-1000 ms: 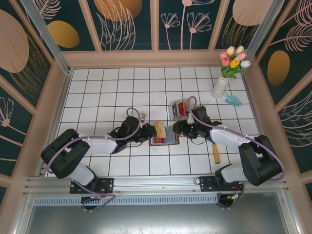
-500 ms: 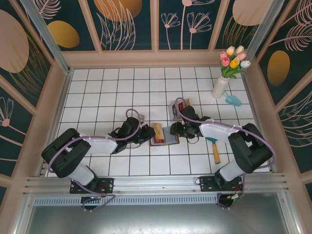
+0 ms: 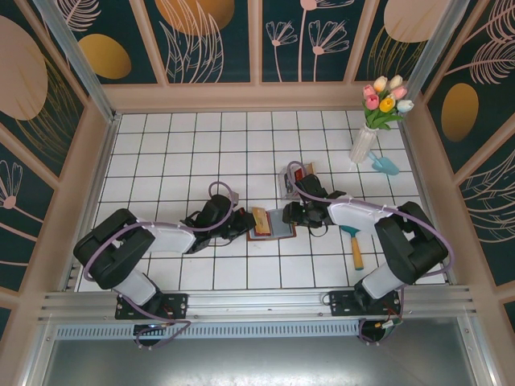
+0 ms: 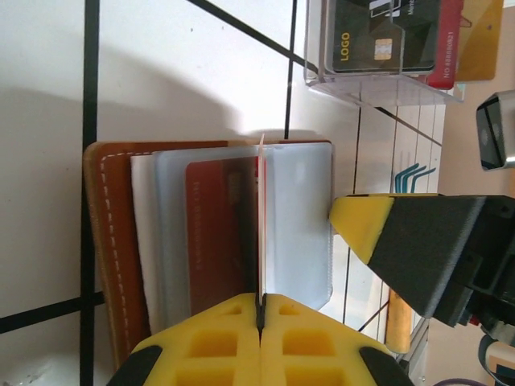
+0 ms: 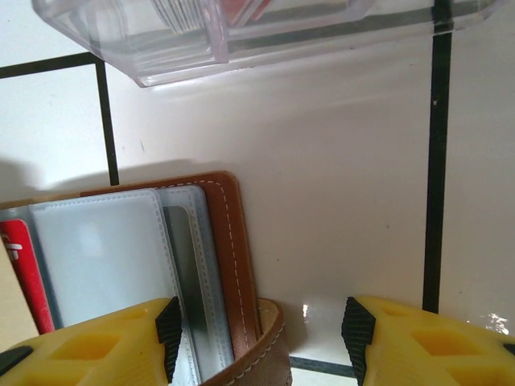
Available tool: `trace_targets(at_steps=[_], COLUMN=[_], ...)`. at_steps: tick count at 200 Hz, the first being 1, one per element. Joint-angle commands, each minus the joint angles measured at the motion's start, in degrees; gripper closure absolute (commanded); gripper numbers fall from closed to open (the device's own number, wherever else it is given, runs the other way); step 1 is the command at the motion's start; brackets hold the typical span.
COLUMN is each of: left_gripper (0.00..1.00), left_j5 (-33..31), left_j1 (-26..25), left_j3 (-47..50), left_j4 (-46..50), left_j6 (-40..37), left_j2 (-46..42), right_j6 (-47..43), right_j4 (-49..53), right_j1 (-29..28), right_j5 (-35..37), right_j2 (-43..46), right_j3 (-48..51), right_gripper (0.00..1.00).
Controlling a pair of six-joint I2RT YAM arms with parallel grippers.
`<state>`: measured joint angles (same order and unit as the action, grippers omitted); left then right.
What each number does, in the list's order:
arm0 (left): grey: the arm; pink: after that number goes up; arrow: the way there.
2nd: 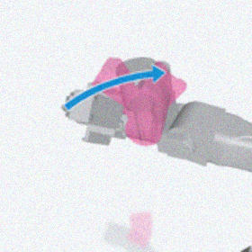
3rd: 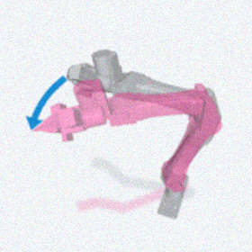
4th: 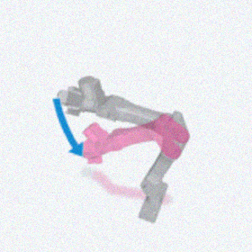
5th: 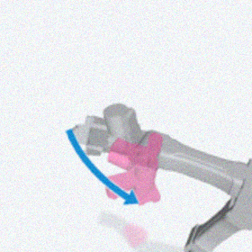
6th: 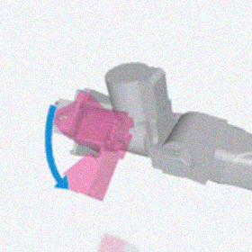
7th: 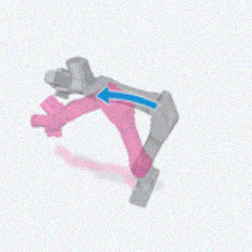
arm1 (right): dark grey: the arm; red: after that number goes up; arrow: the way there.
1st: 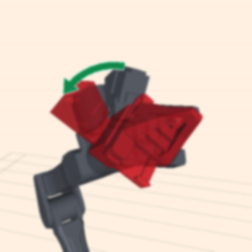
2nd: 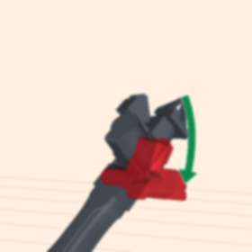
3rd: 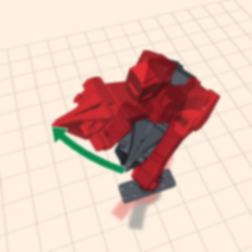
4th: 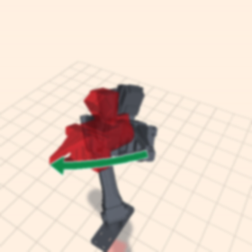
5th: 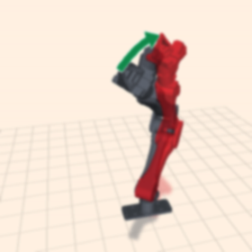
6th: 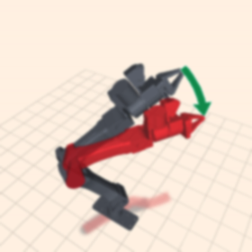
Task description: Put the credit cards into the card holder
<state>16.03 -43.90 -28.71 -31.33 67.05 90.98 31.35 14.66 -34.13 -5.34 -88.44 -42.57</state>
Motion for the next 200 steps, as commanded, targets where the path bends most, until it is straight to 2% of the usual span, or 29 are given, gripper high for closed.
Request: trace_targets(at_steps=[1, 77, 107, 200], left_gripper=[0.99, 0.99, 0.98, 0.99], left_j5=[0.9, 4.4, 4.2, 1.5], left_j1=[-0.2, -0.6, -0.9, -2.5], left_j3=[-0.7, 0.6, 1.9, -1.6], left_j4=[-1.9, -10.7, -14.0, -6.0], left_j6=[-0.7, 3.5, 5.9, 5.6], left_j2=[1.3, 5.7, 6.3, 8.7], right_j6=[-1.1, -1.1, -1.2, -1.1], right_j4=[2.0, 1.6, 1.7, 1.8], right_j1=[-0.3, -0.3, -0.3, -0.3], right_j5=[1.6, 1.8, 2.1, 2.5], right_j2=[-2.8, -4.0, -4.2, -4.5], right_j3=[0.0, 0.8, 0.9, 1.0], right_gripper=[0.40, 0.43, 0.48, 0.48])
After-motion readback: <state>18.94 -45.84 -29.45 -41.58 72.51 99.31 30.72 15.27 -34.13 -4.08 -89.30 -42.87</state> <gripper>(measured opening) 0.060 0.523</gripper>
